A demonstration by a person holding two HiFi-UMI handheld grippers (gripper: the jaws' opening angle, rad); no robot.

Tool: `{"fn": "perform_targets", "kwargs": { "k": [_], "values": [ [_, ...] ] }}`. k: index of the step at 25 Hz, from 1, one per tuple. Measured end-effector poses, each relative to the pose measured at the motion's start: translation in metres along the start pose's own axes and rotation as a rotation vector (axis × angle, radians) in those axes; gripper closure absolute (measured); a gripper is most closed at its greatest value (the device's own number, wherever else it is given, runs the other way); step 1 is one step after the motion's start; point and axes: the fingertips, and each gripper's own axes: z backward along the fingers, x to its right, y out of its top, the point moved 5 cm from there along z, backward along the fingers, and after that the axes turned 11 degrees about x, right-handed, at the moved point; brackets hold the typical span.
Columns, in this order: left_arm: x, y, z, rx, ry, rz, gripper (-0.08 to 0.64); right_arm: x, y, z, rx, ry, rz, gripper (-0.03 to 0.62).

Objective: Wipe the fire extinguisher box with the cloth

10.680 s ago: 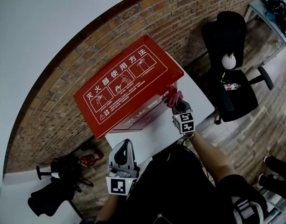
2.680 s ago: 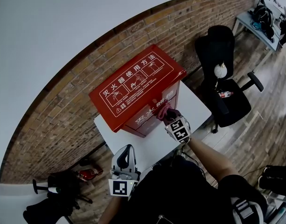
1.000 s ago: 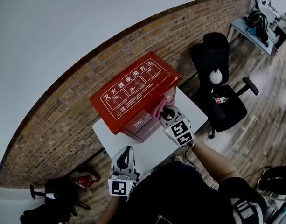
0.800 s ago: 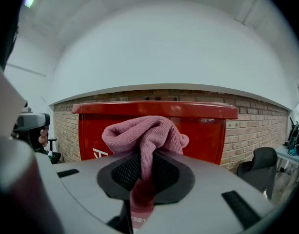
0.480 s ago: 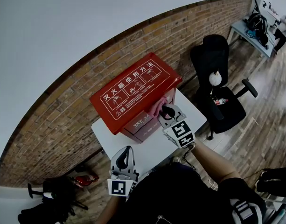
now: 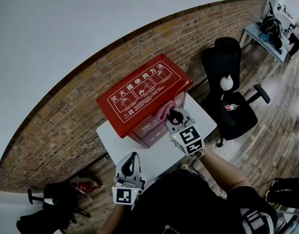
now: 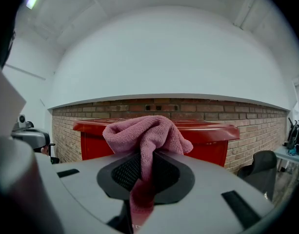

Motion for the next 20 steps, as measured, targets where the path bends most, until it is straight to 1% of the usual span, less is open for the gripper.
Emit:
{"fn": "perform_targets", "kwargs": {
  "k": [3,9,16,20],
  "values": [
    [-0.002,0.001,0.003,0.003,0.002,0.002,0.511,-0.005,0.001,-0.001,-0.002,0.006,0.003,0.529],
    [-0.005,-0.001,0.009,-0.004,0.003,0.004,0.511,-0.033,0.001,-0.006,-0.001,0.053,0.02,0.529],
    [-0.008,-0.005,0.016,-0.014,-0.006,0.015,0.511,-0.054,0.002,-0.009,0.003,0.084,0.009,0.529],
    [-0.011,-0.009,0.02,-0.026,-0.009,0.015,0.511,-0.059,0.0,-0.01,0.011,0.08,-0.001,0.529]
  ]
}}
